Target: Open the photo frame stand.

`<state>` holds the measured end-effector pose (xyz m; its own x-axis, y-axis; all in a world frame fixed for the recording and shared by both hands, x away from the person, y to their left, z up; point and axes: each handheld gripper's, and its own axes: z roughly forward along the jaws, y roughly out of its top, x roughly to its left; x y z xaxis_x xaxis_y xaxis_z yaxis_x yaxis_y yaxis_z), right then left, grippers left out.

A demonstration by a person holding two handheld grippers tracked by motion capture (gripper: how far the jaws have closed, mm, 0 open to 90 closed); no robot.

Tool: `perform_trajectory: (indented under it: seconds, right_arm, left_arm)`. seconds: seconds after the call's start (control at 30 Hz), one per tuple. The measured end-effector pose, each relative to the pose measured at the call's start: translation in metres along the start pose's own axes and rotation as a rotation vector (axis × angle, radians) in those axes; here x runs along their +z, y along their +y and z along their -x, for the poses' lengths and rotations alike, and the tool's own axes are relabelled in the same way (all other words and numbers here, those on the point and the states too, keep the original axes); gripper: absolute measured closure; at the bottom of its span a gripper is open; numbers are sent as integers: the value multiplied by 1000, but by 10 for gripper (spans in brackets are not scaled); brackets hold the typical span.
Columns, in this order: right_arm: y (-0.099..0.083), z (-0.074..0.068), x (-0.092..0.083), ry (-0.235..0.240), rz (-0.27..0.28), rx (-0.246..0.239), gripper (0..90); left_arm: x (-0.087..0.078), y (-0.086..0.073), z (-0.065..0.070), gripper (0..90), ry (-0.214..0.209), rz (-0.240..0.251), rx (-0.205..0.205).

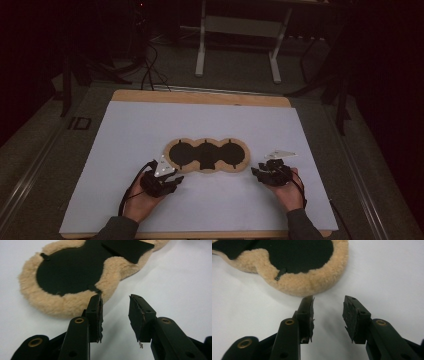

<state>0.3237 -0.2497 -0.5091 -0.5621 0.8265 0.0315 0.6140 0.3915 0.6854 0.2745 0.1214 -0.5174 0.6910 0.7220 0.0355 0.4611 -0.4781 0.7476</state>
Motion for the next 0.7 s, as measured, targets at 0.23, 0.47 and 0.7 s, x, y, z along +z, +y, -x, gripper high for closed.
perform_trajectory:
  seconds: [0.23, 0.47, 0.7]
  right_arm:
    - [-11, 8, -4, -21, 22, 52, 600]
    - [-14, 6, -10, -40, 70, 54, 760]
    - [-15, 5, -5, -59, 51, 28, 859]
  left_arm:
    - [16, 14, 9, 708, -36, -3, 24]
    - [34, 21, 17, 860, -24, -34, 63]
    - [46, 28, 23, 894, -25, -35, 66]
